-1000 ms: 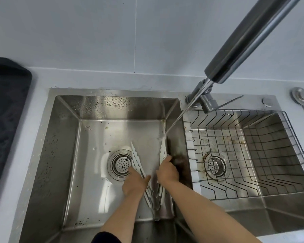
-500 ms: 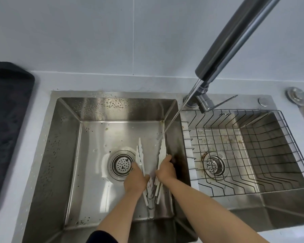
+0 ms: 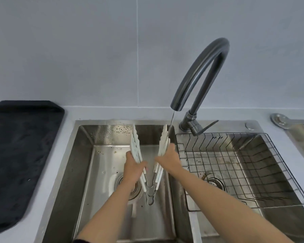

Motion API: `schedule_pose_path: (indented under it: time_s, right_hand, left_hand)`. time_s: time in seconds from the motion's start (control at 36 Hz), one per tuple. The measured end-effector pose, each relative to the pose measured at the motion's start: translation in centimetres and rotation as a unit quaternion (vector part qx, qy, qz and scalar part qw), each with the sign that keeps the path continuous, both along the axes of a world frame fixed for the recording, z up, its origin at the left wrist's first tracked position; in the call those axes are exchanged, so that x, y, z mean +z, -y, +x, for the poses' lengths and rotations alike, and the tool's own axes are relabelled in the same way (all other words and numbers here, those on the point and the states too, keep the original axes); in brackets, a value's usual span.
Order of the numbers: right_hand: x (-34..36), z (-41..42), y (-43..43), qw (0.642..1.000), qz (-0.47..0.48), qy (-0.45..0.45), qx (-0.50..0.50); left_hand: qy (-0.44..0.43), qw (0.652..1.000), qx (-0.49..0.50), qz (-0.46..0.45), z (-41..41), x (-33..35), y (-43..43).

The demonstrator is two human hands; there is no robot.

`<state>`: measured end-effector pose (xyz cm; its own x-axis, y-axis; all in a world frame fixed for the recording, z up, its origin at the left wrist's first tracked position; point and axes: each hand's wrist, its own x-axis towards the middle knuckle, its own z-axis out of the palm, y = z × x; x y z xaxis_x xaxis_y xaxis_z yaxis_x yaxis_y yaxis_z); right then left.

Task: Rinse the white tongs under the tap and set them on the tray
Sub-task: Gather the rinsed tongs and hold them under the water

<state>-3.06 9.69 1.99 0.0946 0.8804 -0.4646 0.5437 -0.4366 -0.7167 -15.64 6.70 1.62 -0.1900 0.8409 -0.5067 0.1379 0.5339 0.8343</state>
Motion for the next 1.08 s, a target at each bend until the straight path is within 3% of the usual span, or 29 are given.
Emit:
schedule_pose_path:
  time_s: [0.25, 0.39, 0.47, 0.89, 1.08]
  right_hand:
    - [3.4, 0.8, -0.9, 0.980, -0.010, -0.199, -0.019]
    - [5.0, 1.1, -1.2, 0.922, -0.048, -0.376, -0.072]
    - [6.2, 1.0, -1.2, 0.899, -0.044, -0.429, -0.075]
    - [7.9, -0.1, -1.9, 0.919, -0.070, -0.349, -0.168]
    - [7.5, 1.3, -2.0, 0.936, -0.038, -0.342, -0.072]
  left_hand:
    - [0.160, 0.987, 0.020, -0.022, -2.0, 2.8, -0.3]
    - [0.206, 0.978, -0.030, -0.032, -2.3, 4.7, 0.4]
    - [0.230, 0.972, -0.031, -0.036, -2.7, 5.3, 0.5]
    - [0.246, 0.969, -0.007, -0.017, -1.7, 7.0, 1.4]
    - [0.296, 0.955, 0.018, -0.001, -1.7, 6.8, 1.2]
